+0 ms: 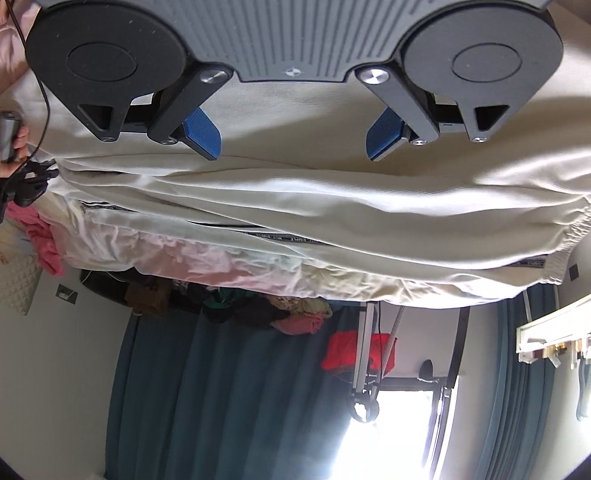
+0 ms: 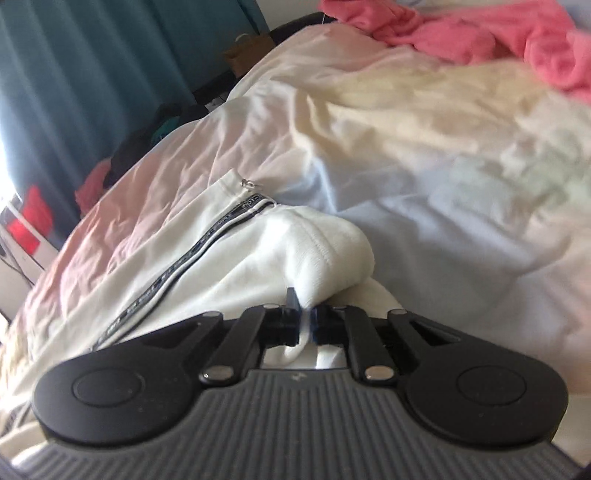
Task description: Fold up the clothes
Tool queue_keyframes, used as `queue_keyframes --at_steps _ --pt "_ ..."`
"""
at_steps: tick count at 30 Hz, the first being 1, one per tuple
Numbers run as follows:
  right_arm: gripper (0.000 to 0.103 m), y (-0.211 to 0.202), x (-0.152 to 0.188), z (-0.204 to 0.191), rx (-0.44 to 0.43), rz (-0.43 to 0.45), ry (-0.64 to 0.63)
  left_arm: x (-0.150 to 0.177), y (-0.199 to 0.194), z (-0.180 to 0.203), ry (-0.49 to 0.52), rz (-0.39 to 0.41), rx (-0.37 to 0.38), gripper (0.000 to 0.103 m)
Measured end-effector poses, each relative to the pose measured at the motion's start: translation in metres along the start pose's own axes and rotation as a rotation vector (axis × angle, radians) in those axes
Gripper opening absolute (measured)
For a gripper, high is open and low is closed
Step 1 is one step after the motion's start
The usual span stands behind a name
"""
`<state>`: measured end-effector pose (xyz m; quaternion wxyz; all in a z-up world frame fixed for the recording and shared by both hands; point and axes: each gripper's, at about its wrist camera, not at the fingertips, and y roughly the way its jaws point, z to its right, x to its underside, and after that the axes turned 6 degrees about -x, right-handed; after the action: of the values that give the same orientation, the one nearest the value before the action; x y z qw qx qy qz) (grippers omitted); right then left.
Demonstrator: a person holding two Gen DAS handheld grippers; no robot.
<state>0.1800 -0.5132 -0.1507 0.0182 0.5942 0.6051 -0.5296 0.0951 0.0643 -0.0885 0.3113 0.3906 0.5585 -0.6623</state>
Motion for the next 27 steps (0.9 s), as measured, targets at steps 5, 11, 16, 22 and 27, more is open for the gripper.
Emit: queue_keyframes --at_steps 5,11,16,22,27 --pt "0.062 -0.038 0.009 -0.021 0.044 -0.020 -0.108 0.002 -0.021 0.001 0.030 0.027 -0.033 0.088" --pt "0.084 -0.108 0.028 -0.034 -0.079 -0.058 -0.218 0.004 -0.045 -0.007 0.001 0.030 -0.045 0.089" --pt "0.084 -0.158 0.040 -0.048 -0.159 -0.051 -0.288 0.000 -0.058 -0.034 -0.095 -0.023 -0.104 0.091" --pt "0.084 -0.161 0.041 -0.047 -0.156 -0.069 -0.269 0.000 -0.071 -0.116 -0.304 -0.159 -0.394 0.093" --pt "0.084 -0.133 0.040 -0.030 -0.093 -0.153 -0.221 0.005 -0.090 -0.202 -0.701 -0.200 -0.477 0.093"
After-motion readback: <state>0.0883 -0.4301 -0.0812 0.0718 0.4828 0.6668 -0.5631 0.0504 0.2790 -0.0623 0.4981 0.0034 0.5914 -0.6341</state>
